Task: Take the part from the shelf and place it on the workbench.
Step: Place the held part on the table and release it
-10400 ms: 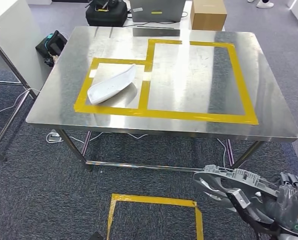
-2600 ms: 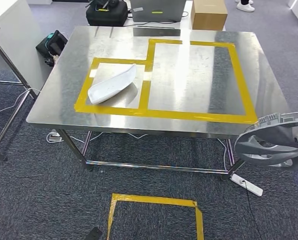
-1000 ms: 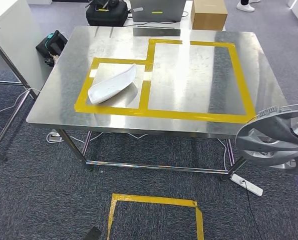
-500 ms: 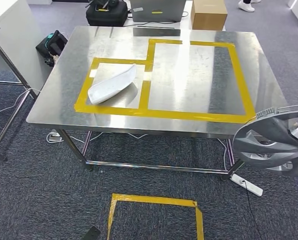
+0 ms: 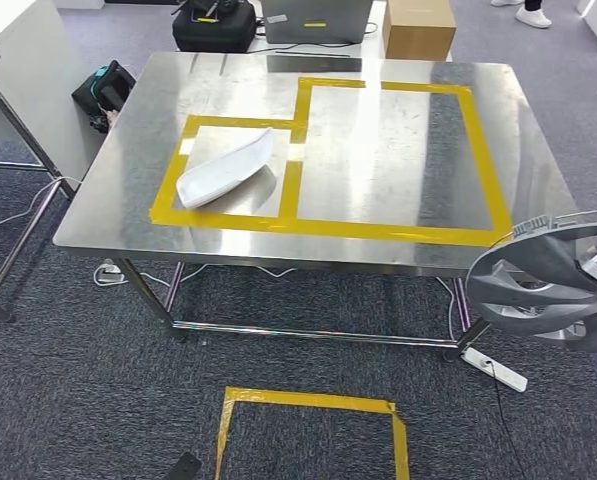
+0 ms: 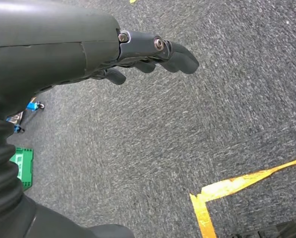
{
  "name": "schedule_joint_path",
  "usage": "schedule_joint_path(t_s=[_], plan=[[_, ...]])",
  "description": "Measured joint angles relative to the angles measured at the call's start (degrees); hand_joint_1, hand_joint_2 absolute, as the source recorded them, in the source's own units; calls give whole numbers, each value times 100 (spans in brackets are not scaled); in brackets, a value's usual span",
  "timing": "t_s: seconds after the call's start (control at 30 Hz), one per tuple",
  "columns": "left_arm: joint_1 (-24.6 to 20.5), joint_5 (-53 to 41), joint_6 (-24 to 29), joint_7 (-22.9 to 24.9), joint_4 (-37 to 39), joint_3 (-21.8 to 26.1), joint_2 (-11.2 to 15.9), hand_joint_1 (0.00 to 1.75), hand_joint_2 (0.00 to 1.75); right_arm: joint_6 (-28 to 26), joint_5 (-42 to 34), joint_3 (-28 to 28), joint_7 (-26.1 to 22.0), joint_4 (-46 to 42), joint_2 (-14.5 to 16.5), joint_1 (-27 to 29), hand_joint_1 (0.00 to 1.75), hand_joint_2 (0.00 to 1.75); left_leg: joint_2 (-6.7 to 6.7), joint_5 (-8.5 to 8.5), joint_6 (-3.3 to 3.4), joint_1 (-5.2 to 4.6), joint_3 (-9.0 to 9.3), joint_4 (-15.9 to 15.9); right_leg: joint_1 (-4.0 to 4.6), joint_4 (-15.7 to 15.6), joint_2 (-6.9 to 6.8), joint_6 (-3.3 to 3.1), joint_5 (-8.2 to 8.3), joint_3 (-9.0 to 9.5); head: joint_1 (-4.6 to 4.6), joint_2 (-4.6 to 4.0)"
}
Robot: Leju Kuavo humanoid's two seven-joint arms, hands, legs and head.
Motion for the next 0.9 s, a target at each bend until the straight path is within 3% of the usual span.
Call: schedule_joint_path(t_s=[0.17, 0.27, 0.4, 0.43, 0.47, 0.53, 0.57, 0.63, 0.7, 0.77, 0.83, 0.9], plan=[[0, -2, 7, -3, 0, 0, 5, 0, 175, 0, 1, 4, 0, 0, 1, 7, 175, 175, -2, -15, 81, -56, -10, 4, -49, -18, -4, 72, 4, 5, -2, 0], [-5, -3, 23, -3, 0, 0, 4, 0, 175, -1, -3, 9, 2, -5, -1, 8, 175, 175, -5, 28, 164, -15, 47, -104, -57, 124, 34, 123, -100, -87, 15, 0], [-10, -9, 36, -12, 0, 0, -3, 0, 175, 0, -8, 10, 2, -7, -1, 49, 175, 175, -18, 8, 208, 5, 87, -137, -56, 1465, 109, 163, -601, -816, 46, 0], [-7, -9, 38, -13, 0, 0, -5, 0, 175, 0, -8, 10, 2, -7, -1, 69, 175, 175, -28, -5, 198, 11, 98, -134, -62, 1601, 109, 179, -569, -926, 48, 0], [-5, -9, 40, -14, 0, 0, -7, 0, 175, -1, -8, 10, 2, -7, -1, 81, 175, 175, -42, -22, 178, 22, 115, -127, -73, 1512, 109, 198, -425, -925, 47, 0], [-6, -5, 44, -14, 0, 0, -9, 0, 175, -1, -8, 10, 2, -6, -1, 89, 175, 175, -68, -84, 106, 53, 154, -82, -109, 834, 115, 262, 5, -648, 51, 0], [-10, -1, 50, -14, 0, 0, -4, 0, 175, -1, -8, 11, 1, -4, 1, 87, 175, 175, -79, -123, 61, 57, 154, -35, -120, 484, 134, 277, 124, -480, 66, 0], [-14, 10, 66, -19, 0, 0, 4, 0, 175, -2, -7, 13, -1, 2, 4, 95, 175, 175, -94, -164, -15, 45, 125, 19, -123, 181, 173, 218, 139, -323, 80, 0], [-12, 18, 78, -28, -1, 0, 8, 0, 175, -2, -3, 13, -2, 4, 5, 108, 175, 175, -99, -174, -57, 39, 107, 23, -114, 199, 187, 95, 93, -329, 69, 1], [-14, 22, 83, -42, -2, 0, 12, 0, 175, -2, -4, 13, -1, 2, 4, 108, 175, 175, -75, -257, -104, 45, 65, 150, -117, 209, 182, 12, 56, -298, 46, 1], [-25, 24, 86, -55, -2, 0, 13, 0, 175, -2, -6, 14, 1, 0, 3, 100, 175, 175, -45, -485, -151, 50, -210, 685, -118, 201, 165, -57, 19, -242, 25, 0], [-24, 28, 86, -61, -2, 1, 13, 0, 175, -2, -5, 14, 1, 1, 3, 98, 175, 175, -38, -705, -161, 54, -686, 1441, -105, 200, 150, -100, -19, -208, 19, 0]])
